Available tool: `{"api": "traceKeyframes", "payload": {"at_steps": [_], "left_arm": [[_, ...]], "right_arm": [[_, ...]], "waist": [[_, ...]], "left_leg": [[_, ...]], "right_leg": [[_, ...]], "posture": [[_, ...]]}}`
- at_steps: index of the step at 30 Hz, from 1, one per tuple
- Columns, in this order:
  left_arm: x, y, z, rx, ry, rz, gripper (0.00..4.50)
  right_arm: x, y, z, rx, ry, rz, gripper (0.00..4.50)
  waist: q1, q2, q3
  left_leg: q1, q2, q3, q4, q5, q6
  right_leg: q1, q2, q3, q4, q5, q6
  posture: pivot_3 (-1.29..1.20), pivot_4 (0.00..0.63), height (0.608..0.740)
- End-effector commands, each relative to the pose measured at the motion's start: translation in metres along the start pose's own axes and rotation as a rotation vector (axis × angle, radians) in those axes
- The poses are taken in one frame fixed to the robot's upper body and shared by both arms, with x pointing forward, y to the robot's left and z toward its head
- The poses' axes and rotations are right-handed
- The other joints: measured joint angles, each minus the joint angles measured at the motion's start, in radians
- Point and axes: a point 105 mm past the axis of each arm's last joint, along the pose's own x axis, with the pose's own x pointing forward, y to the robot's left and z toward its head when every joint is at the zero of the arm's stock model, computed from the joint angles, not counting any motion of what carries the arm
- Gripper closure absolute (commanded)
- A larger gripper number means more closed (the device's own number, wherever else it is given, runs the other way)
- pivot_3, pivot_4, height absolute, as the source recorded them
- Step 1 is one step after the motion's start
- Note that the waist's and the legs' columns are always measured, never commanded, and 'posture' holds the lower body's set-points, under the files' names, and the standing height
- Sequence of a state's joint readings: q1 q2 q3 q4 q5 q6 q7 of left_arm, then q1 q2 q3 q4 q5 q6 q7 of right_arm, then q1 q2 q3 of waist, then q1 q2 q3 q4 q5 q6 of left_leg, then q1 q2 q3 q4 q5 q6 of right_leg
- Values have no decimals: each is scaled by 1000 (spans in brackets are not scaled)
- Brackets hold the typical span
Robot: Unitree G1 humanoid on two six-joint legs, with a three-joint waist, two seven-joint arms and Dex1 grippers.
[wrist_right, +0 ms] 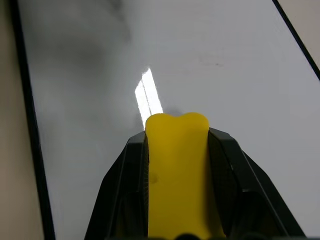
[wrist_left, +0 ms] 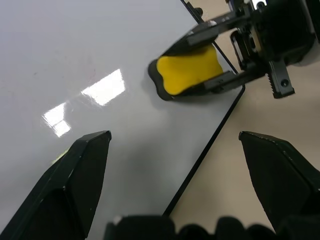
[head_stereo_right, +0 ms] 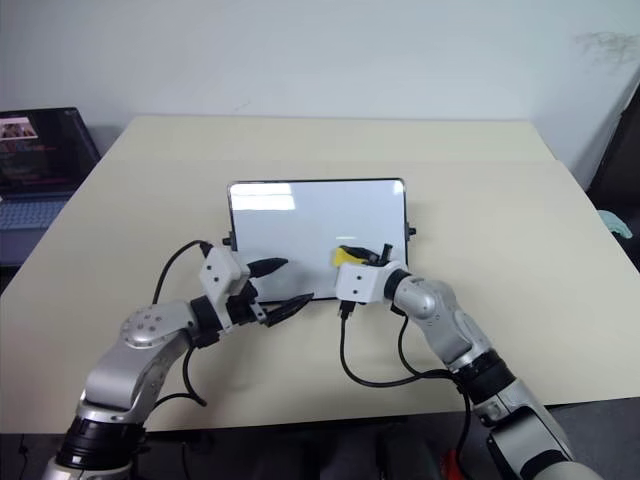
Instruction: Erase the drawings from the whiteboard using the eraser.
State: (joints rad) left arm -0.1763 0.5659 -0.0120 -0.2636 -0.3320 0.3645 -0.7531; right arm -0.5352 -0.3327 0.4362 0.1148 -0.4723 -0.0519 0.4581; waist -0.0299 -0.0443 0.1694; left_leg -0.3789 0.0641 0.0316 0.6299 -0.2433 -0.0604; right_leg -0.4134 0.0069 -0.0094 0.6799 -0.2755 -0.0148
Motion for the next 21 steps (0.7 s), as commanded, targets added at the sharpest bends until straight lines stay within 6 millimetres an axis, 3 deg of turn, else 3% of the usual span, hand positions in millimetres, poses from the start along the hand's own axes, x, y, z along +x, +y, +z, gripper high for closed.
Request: {"api": "traceKeyframes", "payload": {"at_steps": [1, 6, 9, 15, 17, 21], "left_arm": [[-2, 0, 12, 33, -38, -3, 0], [0, -8, 24, 44, -78, -65, 0], [1, -12, 32, 61, -94, -108, 0], [10, -34, 56, 124, -114, -285, 0], [12, -40, 59, 146, -102, -342, 0], [26, -54, 62, 189, -90, -458, 0]], "right_arm": [[-5, -29, -8, 56, 39, -131, 3200], [-24, -57, 2, 265, 4, -260, 3200], [-44, -71, -3, 338, 29, -337, 3200], [-112, -101, -36, 438, 160, -526, 3200], [-128, -100, -46, 464, 215, -554, 3200], [-151, -73, -77, 563, 374, -549, 3200]], "waist": [[0, 0, 0], [1, 0, 0], [3, 0, 0], [10, 1, 0], [10, 1, 0], [6, 1, 0]], "left_leg": [[0, 0, 0, 0, 0, 0], [-2, 0, 0, 0, 0, 0], [-4, 0, 0, 0, 0, -1], [-9, -1, 0, 0, -1, -2], [-11, -2, 0, 0, -1, -2], [-9, -1, 0, -1, -1, -2]], "right_leg": [[0, 0, 0, 0, 0, 0], [-1, 0, 0, -1, 0, 0], [-2, 0, 0, -1, 0, 0], [-6, 0, 0, -2, -1, 1], [-7, 0, 0, -2, -1, 1], [-7, 1, -1, -2, -1, 1]], "posture": [[0, 150, 740], [0, 150, 740], [0, 150, 740], [0, 150, 740], [0, 150, 740], [0, 150, 740]]}}
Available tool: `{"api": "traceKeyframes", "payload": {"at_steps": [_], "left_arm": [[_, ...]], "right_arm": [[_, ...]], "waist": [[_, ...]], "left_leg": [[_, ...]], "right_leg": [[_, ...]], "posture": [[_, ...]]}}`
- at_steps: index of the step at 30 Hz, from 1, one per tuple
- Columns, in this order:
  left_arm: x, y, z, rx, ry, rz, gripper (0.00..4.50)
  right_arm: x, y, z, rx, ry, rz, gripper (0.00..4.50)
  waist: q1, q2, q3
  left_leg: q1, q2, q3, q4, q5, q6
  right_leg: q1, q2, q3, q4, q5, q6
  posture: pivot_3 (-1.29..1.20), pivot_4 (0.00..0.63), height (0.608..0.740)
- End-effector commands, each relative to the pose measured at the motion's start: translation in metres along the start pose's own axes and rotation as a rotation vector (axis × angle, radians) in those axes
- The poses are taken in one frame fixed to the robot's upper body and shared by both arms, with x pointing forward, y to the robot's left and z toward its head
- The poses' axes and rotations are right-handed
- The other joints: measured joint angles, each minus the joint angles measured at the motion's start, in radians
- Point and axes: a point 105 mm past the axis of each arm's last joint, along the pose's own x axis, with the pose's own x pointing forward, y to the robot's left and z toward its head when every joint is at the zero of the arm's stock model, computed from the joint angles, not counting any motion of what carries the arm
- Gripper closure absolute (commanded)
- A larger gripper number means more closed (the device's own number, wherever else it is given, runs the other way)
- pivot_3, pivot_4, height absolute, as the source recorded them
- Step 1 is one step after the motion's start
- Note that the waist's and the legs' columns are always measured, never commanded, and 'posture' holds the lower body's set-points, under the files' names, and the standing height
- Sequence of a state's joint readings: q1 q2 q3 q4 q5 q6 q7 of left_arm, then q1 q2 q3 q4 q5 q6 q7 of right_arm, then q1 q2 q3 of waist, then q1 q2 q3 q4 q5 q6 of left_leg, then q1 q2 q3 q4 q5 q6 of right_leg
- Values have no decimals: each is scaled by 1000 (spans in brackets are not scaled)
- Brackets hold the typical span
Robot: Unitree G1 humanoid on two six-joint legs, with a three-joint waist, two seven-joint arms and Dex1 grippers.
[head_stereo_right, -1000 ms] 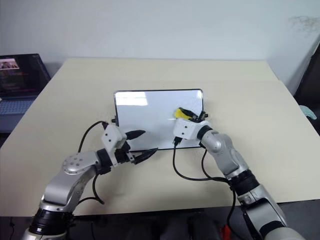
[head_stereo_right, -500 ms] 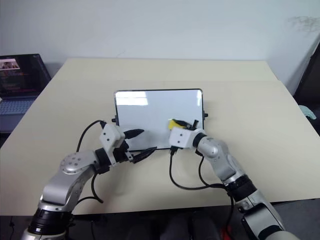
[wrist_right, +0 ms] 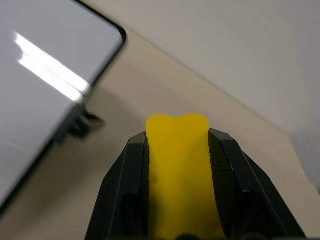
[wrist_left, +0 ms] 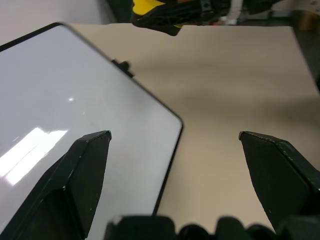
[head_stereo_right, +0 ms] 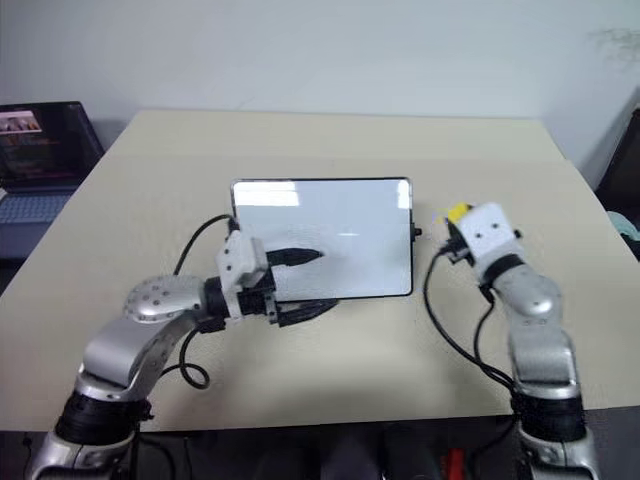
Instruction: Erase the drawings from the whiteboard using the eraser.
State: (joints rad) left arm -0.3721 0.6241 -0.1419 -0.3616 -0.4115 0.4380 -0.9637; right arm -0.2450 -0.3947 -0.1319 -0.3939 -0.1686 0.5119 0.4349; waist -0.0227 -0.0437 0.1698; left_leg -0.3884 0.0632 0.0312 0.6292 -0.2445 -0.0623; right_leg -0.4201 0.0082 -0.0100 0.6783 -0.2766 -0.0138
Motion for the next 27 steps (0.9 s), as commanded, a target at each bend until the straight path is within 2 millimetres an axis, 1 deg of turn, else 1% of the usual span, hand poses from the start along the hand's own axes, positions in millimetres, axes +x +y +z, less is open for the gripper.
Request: {"api": "traceKeyframes", "payload": {"at_steps": [1, 6, 8, 12, 16, 20, 27], "left_arm": [[16, -6, 10, 52, -21, -88, 0], [44, -9, 17, 81, -50, -167, 0], [49, -11, 17, 86, -50, -191, 0], [60, -20, 13, 109, -32, -259, 0], [64, -22, 11, 141, -28, -279, 0], [67, -22, 12, 161, -36, -271, 0], [68, -20, 13, 162, -48, -252, 0]], "right_arm": [[-11, -3, -19, 60, 84, -27, 3200], [-16, 4, -52, 192, 213, -49, 3200], [-16, 6, -55, 210, 231, -40, 3200], [-18, 19, -65, 310, 289, -2, 3200], [-17, 21, -71, 347, 311, -18, 3200], [-13, 16, -73, 371, 312, -58, 3200], [-8, 12, -78, 380, 321, -73, 3200]], "waist": [[-4, 0, 0], [-8, 1, 0], [-9, 1, 0], [-8, 1, 0], [-8, 1, 0], [-8, 1, 0], [-8, 1, 0]], "left_leg": [[0, 0, 0, 0, 0, 0], [2, -1, 1, 1, 0, 0], [2, -1, 1, 1, 0, 0], [2, 0, 0, 0, 0, 1], [2, 0, 0, 1, 0, 1], [2, 0, 0, 1, 0, 1], [2, 0, 0, 1, 0, 1]], "right_leg": [[0, 1, 0, 0, 0, 0], [0, 4, 2, 2, 0, 0], [0, 4, 2, 2, 0, 0], [0, 5, 3, 2, 0, 0], [0, 5, 3, 2, 0, 0], [0, 5, 3, 2, 0, 0], [0, 5, 3, 2, 0, 0]], "posture": [[0, 150, 740], [0, 150, 740], [0, 150, 740], [0, 150, 740], [0, 150, 740], [0, 150, 740], [0, 150, 740]]}}
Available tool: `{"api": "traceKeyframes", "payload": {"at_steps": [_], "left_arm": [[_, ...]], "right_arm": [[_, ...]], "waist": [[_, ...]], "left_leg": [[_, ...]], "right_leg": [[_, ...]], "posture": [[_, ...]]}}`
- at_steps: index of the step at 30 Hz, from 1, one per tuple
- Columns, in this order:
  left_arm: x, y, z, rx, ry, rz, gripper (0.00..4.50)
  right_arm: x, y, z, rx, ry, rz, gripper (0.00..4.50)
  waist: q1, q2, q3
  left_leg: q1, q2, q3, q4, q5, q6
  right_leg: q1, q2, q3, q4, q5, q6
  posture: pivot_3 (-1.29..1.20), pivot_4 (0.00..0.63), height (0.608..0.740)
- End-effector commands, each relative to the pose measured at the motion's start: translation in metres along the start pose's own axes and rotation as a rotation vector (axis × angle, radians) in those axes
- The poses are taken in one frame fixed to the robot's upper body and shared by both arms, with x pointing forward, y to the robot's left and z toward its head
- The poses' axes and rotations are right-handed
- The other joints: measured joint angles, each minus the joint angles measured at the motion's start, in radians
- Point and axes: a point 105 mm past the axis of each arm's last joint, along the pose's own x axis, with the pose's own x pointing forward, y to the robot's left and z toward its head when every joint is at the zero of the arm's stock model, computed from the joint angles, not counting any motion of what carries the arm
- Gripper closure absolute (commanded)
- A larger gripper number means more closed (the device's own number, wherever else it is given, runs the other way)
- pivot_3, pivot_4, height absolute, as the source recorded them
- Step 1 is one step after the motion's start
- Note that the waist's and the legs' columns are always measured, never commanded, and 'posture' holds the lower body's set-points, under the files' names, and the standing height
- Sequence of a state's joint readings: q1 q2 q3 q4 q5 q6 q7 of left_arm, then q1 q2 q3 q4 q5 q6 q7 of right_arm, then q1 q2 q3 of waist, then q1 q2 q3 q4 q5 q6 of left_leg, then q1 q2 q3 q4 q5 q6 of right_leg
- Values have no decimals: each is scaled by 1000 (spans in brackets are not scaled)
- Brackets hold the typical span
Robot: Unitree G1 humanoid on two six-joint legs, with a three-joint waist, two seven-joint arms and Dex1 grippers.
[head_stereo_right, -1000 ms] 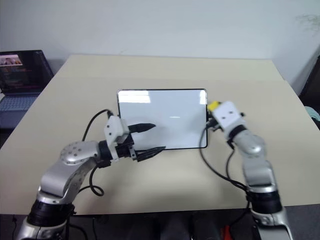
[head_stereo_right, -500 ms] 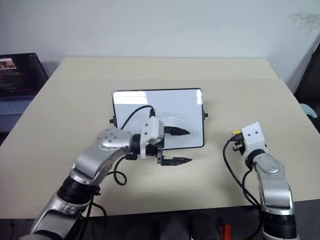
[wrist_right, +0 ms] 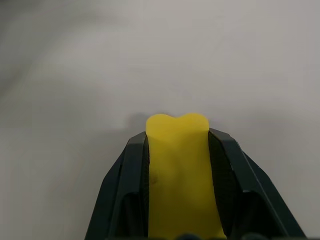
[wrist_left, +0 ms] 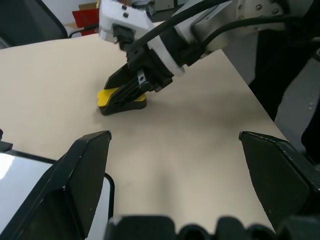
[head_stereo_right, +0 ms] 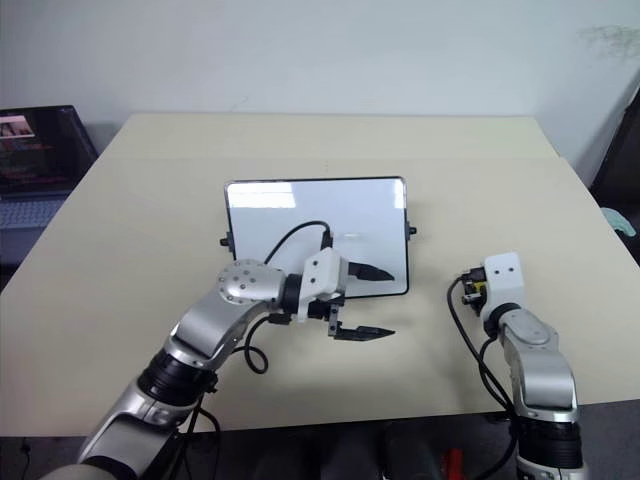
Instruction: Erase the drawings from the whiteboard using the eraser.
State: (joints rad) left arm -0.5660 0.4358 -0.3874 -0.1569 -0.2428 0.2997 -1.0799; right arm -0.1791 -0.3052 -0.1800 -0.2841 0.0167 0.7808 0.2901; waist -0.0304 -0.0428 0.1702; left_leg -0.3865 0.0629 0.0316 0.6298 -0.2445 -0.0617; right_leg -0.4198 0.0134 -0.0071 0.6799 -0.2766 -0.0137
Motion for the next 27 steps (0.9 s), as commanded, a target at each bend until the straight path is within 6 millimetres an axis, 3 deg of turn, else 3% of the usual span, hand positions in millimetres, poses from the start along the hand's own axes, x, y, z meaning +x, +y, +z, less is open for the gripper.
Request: {"api": "traceKeyframes", "payload": {"at_steps": [1, 10, 11, 16, 22, 27], "left_arm": [[0, 4, 10, 42, -24, 17, 0], [-2, 8, 8, 33, -30, 59, 0], [-3, 9, 8, 32, -31, 68, 0], [-18, 25, 13, 16, -77, 235, 0], [-83, 51, 15, -77, -148, 634, 0], [-127, 46, 8, -194, -236, 971, 0]], "right_arm": [[1, -9, 8, 18, -34, -29, 3200], [5, -14, 13, 51, -79, -55, 205], [5, -14, 15, 57, -90, -52, 36], [-3, -14, 43, 82, -236, -61, 36], [-33, 0, 73, 51, -419, 40, 36], [-57, -1, 58, 18, -507, 1, 36]], "waist": [[0, 0, 0], [0, 0, 0], [0, 0, 0], [-1, 1, 0], [0, 1, 0], [3, 1, -1]], "left_leg": [[0, 0, 0, 0, 0, 0], [0, 0, 0, 0, 0, 0], [0, 0, 0, 0, 0, 0], [0, 0, 0, 0, 0, 0], [0, 1, 0, 0, 0, 0], [0, 1, 0, 0, 0, 0]], "right_leg": [[0, 0, 0, 0, 0, 0], [0, 0, 0, 0, 0, 0], [0, 0, 0, 0, 0, 0], [0, 0, 0, 0, 0, 0], [0, 0, 0, 0, 0, 0], [1, -1, 0, 0, 0, 0]], "posture": [[0, 150, 740], [0, 150, 740], [0, 150, 740], [0, 150, 740], [0, 150, 740], [0, 150, 740]]}}
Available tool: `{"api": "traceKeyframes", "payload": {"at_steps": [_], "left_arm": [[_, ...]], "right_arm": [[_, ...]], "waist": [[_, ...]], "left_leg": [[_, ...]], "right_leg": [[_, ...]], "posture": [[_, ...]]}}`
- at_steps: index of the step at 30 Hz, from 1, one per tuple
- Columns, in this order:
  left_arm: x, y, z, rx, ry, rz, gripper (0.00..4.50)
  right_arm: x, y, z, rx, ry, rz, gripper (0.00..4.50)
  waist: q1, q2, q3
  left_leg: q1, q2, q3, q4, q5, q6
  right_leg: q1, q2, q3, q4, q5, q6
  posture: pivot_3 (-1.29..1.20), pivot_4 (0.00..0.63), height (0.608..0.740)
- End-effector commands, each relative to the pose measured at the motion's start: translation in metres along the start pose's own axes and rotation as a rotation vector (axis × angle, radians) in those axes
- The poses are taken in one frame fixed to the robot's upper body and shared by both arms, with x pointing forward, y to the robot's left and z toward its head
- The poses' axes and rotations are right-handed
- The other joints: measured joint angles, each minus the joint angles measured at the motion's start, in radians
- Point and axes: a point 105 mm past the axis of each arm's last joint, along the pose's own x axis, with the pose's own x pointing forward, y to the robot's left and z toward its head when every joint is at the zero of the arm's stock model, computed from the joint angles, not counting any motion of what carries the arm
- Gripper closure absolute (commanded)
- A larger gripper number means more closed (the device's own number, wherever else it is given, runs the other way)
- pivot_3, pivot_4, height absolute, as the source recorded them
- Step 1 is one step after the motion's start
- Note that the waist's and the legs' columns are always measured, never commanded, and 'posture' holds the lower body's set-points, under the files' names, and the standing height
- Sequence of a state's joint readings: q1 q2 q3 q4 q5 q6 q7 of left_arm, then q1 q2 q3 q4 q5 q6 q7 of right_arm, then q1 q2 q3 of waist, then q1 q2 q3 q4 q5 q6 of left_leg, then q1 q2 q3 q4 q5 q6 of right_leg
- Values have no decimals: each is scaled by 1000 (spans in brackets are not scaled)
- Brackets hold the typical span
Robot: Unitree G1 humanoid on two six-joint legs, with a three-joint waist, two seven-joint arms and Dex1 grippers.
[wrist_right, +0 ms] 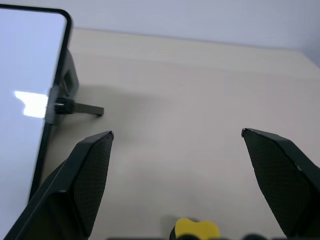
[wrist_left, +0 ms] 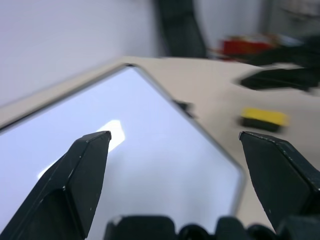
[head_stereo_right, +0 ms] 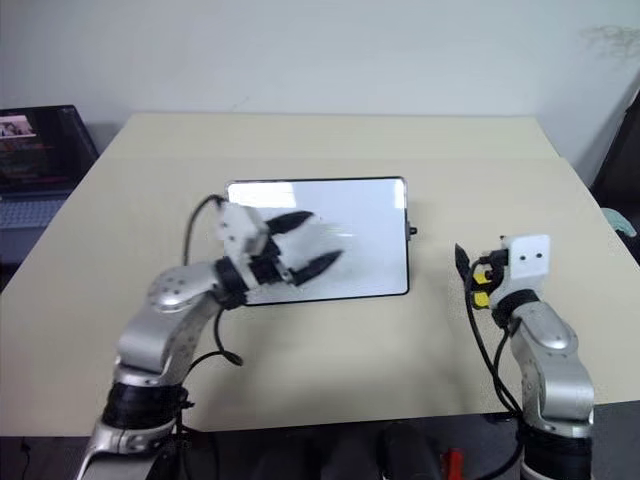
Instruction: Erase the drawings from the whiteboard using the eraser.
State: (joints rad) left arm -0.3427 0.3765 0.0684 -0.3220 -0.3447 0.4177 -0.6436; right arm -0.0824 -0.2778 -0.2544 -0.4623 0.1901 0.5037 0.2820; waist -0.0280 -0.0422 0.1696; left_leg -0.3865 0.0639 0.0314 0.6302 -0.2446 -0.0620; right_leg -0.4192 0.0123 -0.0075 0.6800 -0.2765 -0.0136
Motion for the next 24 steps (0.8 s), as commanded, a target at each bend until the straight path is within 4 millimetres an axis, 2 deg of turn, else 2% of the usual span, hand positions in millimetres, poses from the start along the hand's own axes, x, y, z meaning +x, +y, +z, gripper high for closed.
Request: {"api": "traceKeyframes", "payload": {"at_steps": [1, 3, 5, 7, 8, 11, 13, 17, 24], "left_arm": [[-27, 11, 8, -34, -78, 230, 0], [-45, 16, -5, -34, -54, 363, 0], [-77, 27, -29, -19, 12, 570, 0], [-99, 30, -46, -2, 57, 695, 0], [-100, 28, -51, 4, 64, 722, 0], [-121, 22, -66, -22, 102, 801, 0], [-119, 19, -69, -30, 105, 807, 0], [-130, 16, -71, -26, 121, 827, 0], [-123, 21, -63, 10, 107, 806, 0]], "right_arm": [[-24, -2, 7, -55, -123, -27, 36], [-36, -9, -3, -85, -130, -38, 36], [-51, -15, -19, -68, -117, -44, 36], [-59, -14, -32, -44, -112, -31, 36], [-59, -15, -37, -34, -113, -17, 36], [-57, -8, -53, 38, -95, 7, 36], [-53, -12, -57, 41, -93, 18, 36], [-49, -3, -69, 107, -65, 60, 36], [-51, -5, -65, 81, -69, 45, 36]], "waist": [[1, 0, -1], [2, 0, -1], [2, 0, -1], [1, 0, -1], [0, 0, -1], [-1, 0, -1], [0, 0, -1], [1, 0, -1], [2, 0, -1]], "left_leg": [[0, 0, 0, 0, 0, 0], [1, 0, 0, 0, 0, -1], [2, -1, 0, 0, 0, -1], [7, 0, 0, 0, -1, -1], [9, 0, 0, -1, -1, 0], [12, 0, 0, 0, -1, 0], [16, 0, 0, 0, 0, 0], [19, -1, 0, 0, 0, 1], [11, -1, 0, -1, 0, 0]], "right_leg": [[0, -1, 0, 0, 0, 0], [1, -4, 0, 0, -1, 1], [1, -5, 1, 0, -1, 1], [8, -6, 1, -1, -1, 1], [11, -5, 0, -1, -1, 1], [12, -5, -1, 0, -2, 0], [16, -5, 0, 0, -2, 0], [16, -5, 1, 1, -2, 0], [14, -4, 0, 0, -4, -3]], "posture": [[0, 150, 740], [0, 150, 740], [0, 150, 740], [0, 150, 740], [0, 150, 740], [0, 150, 740], [0, 150, 740], [0, 150, 740], [0, 150, 740]]}}
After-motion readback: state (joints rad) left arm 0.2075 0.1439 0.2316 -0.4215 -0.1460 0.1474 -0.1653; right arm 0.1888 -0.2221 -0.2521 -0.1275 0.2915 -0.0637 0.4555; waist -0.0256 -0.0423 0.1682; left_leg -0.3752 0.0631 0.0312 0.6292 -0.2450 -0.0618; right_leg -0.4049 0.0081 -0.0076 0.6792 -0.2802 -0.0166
